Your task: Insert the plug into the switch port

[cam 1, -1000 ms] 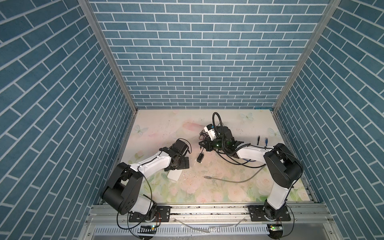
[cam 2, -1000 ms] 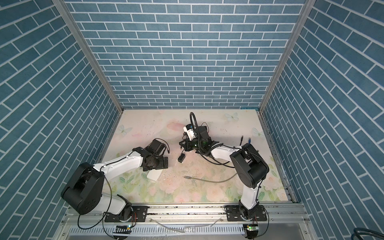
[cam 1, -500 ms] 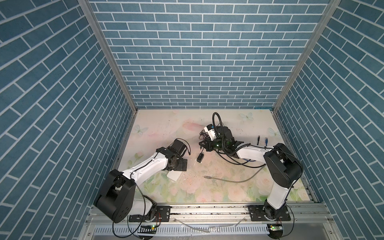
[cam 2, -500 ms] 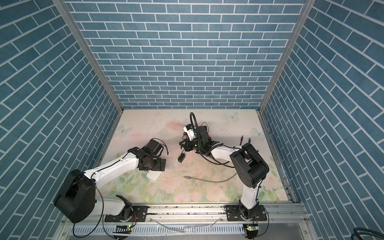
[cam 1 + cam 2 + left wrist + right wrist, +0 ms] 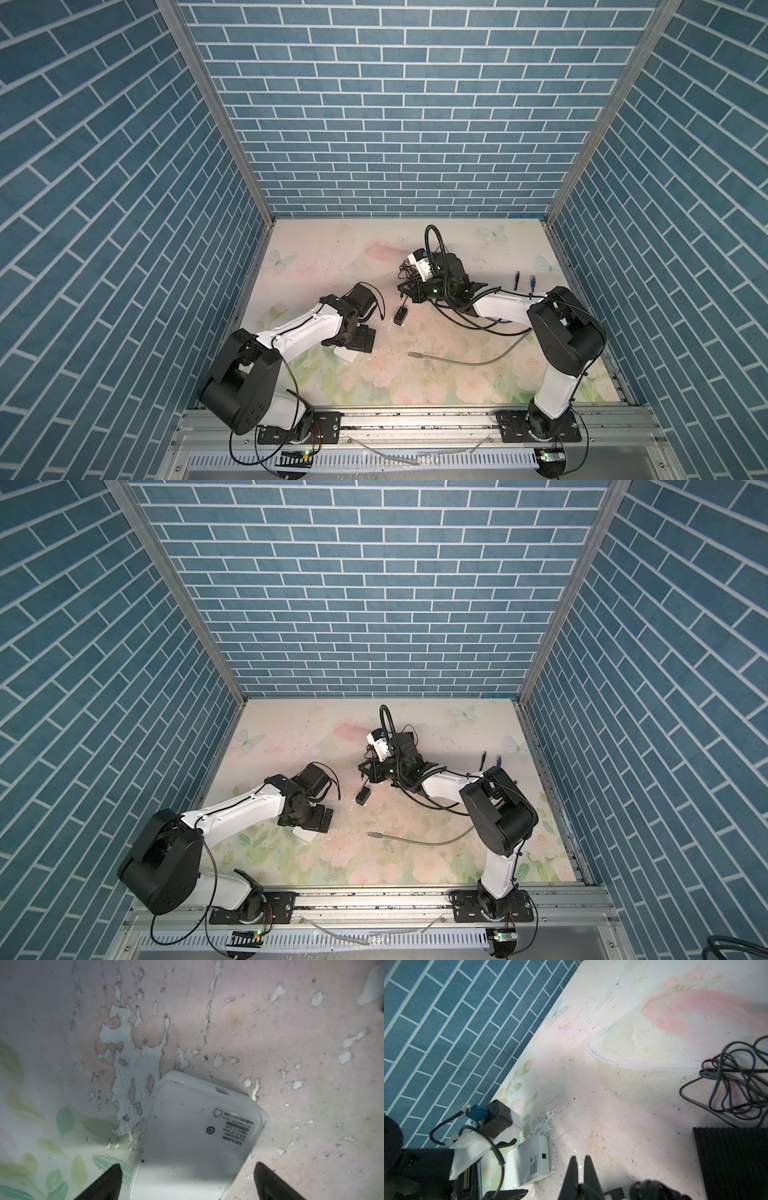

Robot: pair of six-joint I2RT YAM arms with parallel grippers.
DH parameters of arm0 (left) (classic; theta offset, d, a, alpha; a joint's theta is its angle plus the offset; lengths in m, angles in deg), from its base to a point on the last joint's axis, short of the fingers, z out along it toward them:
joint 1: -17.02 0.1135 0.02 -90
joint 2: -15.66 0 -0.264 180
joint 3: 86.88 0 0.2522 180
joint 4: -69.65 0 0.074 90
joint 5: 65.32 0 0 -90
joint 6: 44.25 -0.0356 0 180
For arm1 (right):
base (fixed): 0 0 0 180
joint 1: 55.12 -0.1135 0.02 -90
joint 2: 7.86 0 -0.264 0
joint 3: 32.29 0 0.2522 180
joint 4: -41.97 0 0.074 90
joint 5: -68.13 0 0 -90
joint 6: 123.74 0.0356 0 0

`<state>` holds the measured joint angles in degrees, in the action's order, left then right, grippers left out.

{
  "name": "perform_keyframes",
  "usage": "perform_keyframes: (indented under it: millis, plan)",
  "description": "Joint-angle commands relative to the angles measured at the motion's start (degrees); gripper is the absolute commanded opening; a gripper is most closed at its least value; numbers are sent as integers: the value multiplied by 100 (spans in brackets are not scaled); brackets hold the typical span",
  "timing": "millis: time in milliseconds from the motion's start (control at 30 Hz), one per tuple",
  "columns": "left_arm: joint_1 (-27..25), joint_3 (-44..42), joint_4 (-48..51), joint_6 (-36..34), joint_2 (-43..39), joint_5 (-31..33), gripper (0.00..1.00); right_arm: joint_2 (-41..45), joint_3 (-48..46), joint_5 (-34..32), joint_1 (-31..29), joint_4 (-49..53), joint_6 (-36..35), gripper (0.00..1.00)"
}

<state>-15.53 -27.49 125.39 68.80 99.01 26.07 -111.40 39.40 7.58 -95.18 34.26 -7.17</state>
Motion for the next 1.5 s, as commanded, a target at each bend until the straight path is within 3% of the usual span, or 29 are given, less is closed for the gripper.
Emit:
perform_keyframes:
  millis: [0, 133, 433, 767, 1033, 1267, 1467]
  plan:
    - [-27, 26, -22, -95, 217, -39, 100, 9, -142, 78, 24, -89, -19, 0]
    - [-62, 18, -83, -116, 378, -90, 96, 28, -141, 61, 22, -44, -29, 0]
    - [-84, -159, -292, -90, 436, -165, 66, -17, -73, 85, 19, -12, -16, 0]
    - [-78, -470, -1464, -281, -212, -382, 52, 86, -10, 96, 24, 225, -159, 0]
    - [-88, -776, -3045, -1061, -1353, -1076, 51, 504, -190, -77, 160, 251, -194, 0]
    - [-120, -694, -3682, -1795, -1208, -1896, 53, 908, -366, -141, 173, 55, -249, 0]
    - [-273, -879, -4421, -2582, -1305, -1828, 54, 1330, -672, -228, 171, -304, -290, 0]
